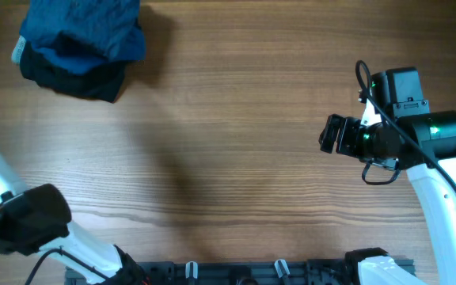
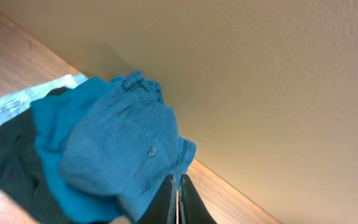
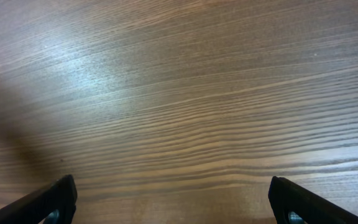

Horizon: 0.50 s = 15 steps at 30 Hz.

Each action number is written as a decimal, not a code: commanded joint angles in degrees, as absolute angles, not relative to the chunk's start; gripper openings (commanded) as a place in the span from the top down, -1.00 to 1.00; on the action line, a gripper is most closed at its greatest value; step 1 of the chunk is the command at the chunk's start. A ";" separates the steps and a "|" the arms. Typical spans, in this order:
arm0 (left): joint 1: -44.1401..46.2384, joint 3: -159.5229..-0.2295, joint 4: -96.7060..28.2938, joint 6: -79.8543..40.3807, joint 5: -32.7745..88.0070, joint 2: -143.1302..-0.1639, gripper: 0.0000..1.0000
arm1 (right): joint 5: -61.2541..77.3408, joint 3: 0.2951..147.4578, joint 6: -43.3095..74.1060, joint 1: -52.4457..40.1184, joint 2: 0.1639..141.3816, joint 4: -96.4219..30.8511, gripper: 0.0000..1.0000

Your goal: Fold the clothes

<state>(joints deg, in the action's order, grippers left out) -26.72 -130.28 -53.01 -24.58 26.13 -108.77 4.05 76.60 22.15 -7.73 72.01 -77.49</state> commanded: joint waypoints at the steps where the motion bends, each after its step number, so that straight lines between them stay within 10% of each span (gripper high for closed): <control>1: -21.21 -130.41 -50.15 -25.63 12.19 -111.53 0.92 | 4.60 76.42 21.19 -7.75 72.44 -77.03 -0.98; 15: -12.19 -130.41 -43.40 -13.37 -3.55 -126.76 0.92 | 4.58 76.40 21.19 -7.75 72.44 -76.36 -0.99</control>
<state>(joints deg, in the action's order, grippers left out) -11.66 -130.26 -43.29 -18.17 1.91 -121.80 4.05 76.60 22.15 -7.73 72.03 -76.49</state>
